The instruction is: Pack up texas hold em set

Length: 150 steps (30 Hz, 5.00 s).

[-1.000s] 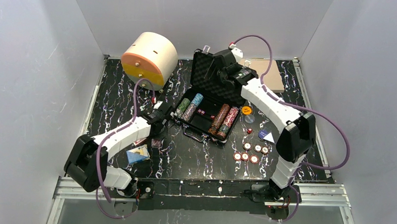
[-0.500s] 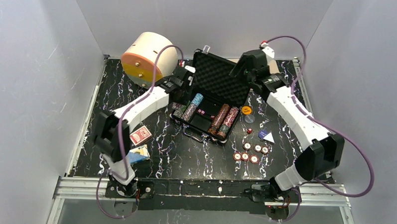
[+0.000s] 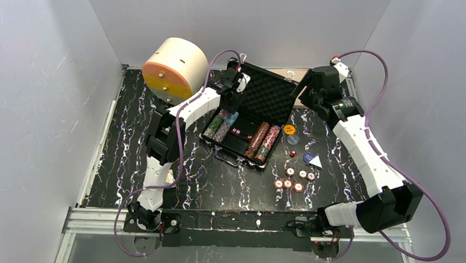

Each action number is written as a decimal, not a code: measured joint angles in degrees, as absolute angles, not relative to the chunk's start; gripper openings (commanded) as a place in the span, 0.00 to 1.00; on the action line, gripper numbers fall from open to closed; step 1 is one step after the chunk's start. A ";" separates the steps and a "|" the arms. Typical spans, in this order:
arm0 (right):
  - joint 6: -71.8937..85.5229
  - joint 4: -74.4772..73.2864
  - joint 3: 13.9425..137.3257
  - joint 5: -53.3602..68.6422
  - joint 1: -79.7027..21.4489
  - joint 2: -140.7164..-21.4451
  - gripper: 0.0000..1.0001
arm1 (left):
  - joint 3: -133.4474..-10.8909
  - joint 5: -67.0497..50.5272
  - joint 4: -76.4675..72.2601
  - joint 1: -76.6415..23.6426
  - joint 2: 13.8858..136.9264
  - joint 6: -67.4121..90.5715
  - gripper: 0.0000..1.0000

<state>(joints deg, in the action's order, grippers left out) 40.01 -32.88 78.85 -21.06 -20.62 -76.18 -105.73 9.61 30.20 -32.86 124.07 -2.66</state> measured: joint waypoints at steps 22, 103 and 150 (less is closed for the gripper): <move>36.56 -33.82 77.03 -21.54 -19.88 -75.48 0.76 | -105.93 10.15 25.19 -31.92 126.41 -3.97 0.05; 34.26 -32.88 73.54 -22.87 -19.88 -74.65 0.76 | -96.73 8.01 14.57 -28.82 122.17 16.60 0.31; 41.36 -32.64 59.77 0.99 -19.57 -80.84 0.90 | -77.91 11.20 17.65 -26.74 106.69 17.47 0.98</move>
<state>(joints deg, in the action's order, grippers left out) 41.36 -32.64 59.77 0.99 -19.57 -80.84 -77.91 11.20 17.65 -26.74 106.69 17.47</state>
